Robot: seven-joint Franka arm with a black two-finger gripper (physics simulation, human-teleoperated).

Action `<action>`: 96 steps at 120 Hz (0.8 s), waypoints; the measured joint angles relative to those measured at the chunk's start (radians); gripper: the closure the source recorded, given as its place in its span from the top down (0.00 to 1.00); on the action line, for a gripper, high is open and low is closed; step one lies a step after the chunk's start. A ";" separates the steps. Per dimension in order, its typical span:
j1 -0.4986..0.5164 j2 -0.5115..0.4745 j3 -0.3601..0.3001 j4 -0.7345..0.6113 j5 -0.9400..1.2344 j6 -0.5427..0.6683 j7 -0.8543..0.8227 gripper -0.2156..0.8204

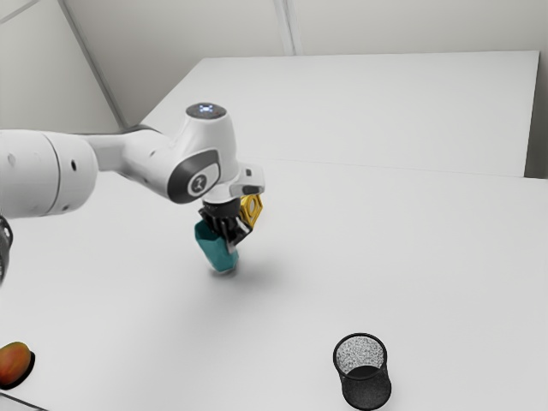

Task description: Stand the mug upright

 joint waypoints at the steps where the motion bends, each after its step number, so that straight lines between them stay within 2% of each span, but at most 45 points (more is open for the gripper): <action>1: 0.000 0.001 -0.001 0.000 -0.001 0.001 -0.004 0.04; 16: -0.001 0.014 -0.005 0.001 -0.018 0.010 -0.057 0.04; 42: -0.006 -0.003 -0.016 0.005 -0.037 0.010 -0.117 0.47; 52: -0.006 -0.045 -0.015 0.006 -0.045 0.006 -0.134 0.57; 64: -0.001 -0.084 -0.021 0.008 -0.058 -0.002 -0.151 0.65; 70: 0.030 -0.087 -0.054 0.056 -0.065 -0.029 -0.146 0.68; 76: 0.115 -0.081 -0.136 0.130 -0.082 -0.067 -0.133 0.71; 80: 0.149 -0.080 -0.163 0.181 -0.093 -0.093 -0.118 0.72; 96: 0.198 -0.081 -0.146 0.404 -0.119 -0.235 -0.044 0.75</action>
